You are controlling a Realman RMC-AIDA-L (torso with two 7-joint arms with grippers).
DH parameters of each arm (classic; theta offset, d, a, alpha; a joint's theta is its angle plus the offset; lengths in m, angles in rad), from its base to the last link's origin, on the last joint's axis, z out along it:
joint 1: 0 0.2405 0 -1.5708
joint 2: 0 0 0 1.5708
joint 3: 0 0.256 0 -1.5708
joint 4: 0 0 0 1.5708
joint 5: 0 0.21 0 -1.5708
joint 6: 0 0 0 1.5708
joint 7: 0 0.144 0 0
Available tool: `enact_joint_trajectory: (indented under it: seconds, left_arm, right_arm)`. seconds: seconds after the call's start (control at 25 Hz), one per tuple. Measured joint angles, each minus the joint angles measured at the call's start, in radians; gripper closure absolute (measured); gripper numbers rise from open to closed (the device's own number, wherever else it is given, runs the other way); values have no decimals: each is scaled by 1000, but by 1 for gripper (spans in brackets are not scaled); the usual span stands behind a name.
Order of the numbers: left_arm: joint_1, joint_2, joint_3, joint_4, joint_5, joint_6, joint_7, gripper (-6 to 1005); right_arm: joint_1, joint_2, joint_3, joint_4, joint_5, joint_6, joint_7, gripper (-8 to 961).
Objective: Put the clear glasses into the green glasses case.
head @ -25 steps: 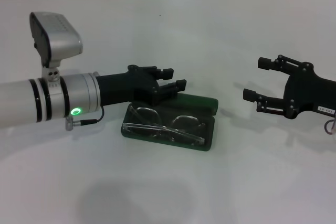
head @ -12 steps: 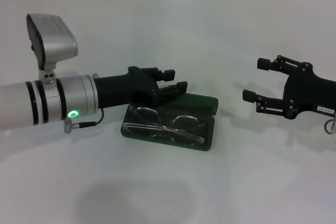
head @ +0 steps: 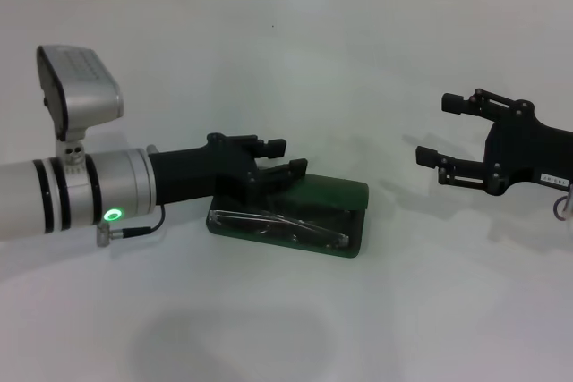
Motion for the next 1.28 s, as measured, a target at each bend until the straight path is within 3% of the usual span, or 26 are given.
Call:
enact_joint_trajectory:
  seconds: [1.04, 1.28]
  left_arm:
    - [86, -6, -6, -12, -10, 23, 171, 438]
    - [98, -4, -9, -14, -142, 119, 269, 430]
  right_arm:
    - [12, 4, 4, 6, -8, 24, 1, 146]
    - [17, 15, 4, -4, -8, 14, 1, 146]
